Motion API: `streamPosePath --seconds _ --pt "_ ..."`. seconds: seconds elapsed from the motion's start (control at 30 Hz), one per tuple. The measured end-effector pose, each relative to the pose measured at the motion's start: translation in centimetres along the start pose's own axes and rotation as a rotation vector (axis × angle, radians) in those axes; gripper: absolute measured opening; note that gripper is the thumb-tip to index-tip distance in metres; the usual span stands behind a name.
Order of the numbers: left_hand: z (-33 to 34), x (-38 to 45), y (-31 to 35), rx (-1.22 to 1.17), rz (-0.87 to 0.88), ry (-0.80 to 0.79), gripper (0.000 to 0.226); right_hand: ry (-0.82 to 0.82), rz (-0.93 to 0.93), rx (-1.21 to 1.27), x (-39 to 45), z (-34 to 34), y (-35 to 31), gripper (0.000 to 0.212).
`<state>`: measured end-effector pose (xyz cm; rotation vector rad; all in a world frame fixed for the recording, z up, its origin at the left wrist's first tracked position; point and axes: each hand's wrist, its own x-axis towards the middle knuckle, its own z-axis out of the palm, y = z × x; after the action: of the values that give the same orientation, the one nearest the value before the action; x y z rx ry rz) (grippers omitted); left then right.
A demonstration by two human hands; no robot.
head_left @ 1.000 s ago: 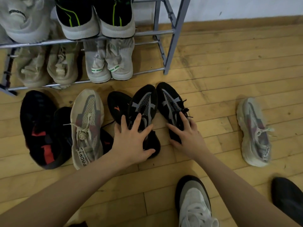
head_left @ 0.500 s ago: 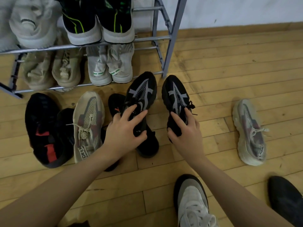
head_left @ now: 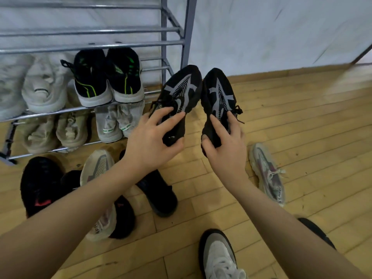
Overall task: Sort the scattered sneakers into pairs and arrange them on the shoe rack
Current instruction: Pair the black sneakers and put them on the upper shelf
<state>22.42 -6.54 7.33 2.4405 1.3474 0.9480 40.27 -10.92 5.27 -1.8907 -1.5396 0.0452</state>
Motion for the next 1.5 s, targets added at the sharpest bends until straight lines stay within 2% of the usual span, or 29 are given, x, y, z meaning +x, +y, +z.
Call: streamPosePath --seconds 0.1,0.27,0.4,0.6,0.8,0.93,1.13,1.33,1.5 --pt "-2.4 1.2 0.9 0.011 0.022 0.03 0.057 0.035 -0.018 0.021 1.3 -2.3 -2.1 0.05" --pt "-6.8 1.7 1.5 -0.05 -0.029 0.075 0.058 -0.002 -0.003 0.054 2.2 -5.2 -5.8 0.048" --pt "-10.2 0.8 1.1 -0.012 -0.007 0.131 0.057 -0.01 -0.04 0.108 1.8 -6.4 -9.5 0.047" --pt "-15.0 0.0 -0.6 0.041 -0.034 0.219 0.055 -0.007 -0.125 0.19 2.6 -5.8 -14.8 0.049" --pt "-18.9 0.9 -4.1 0.102 -0.132 0.2 0.055 -0.119 -0.182 0.237 5.6 -3.6 -18.5 0.048" --pt "-19.5 3.0 -6.4 0.15 -0.252 0.196 0.05 -0.139 -0.21 0.269 8.2 -1.0 -21.0 0.048" --pt "-19.1 8.0 -9.0 0.166 -0.312 0.217 0.05 -0.18 -0.216 0.369 14.3 1.3 -21.6 0.045" --pt "-17.8 12.2 -11.1 0.164 -0.464 0.225 0.05 -0.188 -0.232 0.282 19.8 4.2 -22.2 0.048" --pt "-16.6 14.2 -12.8 0.173 -0.507 0.143 0.051 -0.251 -0.272 0.162 21.1 6.8 -22.4 0.047"
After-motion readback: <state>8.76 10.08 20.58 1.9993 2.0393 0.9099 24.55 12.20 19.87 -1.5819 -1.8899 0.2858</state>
